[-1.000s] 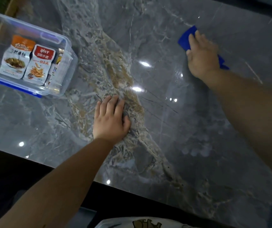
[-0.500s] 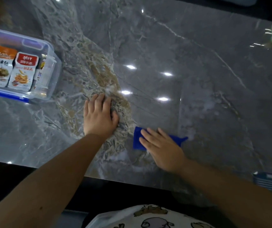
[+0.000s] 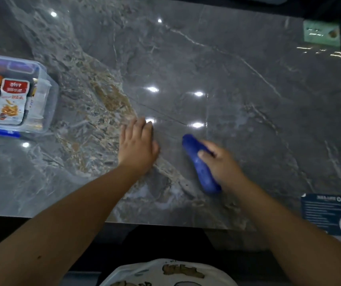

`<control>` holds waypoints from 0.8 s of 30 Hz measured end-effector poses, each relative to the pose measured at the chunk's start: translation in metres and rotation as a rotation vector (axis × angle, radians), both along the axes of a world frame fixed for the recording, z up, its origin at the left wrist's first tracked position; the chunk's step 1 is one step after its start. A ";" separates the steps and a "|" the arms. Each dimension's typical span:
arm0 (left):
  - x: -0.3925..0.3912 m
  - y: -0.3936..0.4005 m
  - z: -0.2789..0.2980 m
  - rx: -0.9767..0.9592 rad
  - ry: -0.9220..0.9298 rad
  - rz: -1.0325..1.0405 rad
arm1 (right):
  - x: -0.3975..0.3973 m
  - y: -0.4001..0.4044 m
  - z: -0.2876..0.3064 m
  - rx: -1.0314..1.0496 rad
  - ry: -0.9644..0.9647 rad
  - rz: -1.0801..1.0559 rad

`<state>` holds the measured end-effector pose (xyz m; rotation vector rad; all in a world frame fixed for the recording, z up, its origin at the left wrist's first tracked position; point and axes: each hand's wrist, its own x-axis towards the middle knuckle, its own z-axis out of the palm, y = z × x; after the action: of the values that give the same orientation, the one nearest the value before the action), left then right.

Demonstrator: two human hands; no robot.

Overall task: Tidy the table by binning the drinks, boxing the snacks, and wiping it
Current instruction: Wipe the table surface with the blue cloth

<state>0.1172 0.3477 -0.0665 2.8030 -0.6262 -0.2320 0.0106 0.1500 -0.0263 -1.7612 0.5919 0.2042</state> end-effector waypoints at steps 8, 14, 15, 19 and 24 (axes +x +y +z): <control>-0.009 -0.014 -0.020 0.081 -0.067 -0.006 | 0.110 -0.120 0.020 -0.051 -0.099 -0.217; -0.009 -0.017 -0.022 0.097 -0.091 0.008 | 0.211 -0.186 0.001 -0.598 -0.154 0.099; -0.009 -0.017 -0.022 0.099 -0.094 0.012 | 0.224 -0.192 -0.002 -0.691 -0.163 0.157; -0.009 -0.019 -0.022 0.096 -0.108 0.021 | 0.257 -0.198 -0.022 -0.866 -0.182 0.330; -0.009 -0.019 -0.023 0.104 -0.125 0.024 | 0.260 -0.194 -0.045 -1.026 -0.144 0.613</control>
<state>0.1083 0.3289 -0.0893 2.9418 -0.6240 -0.0872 0.2709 -0.0435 -0.0712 -2.9021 -0.0188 0.2029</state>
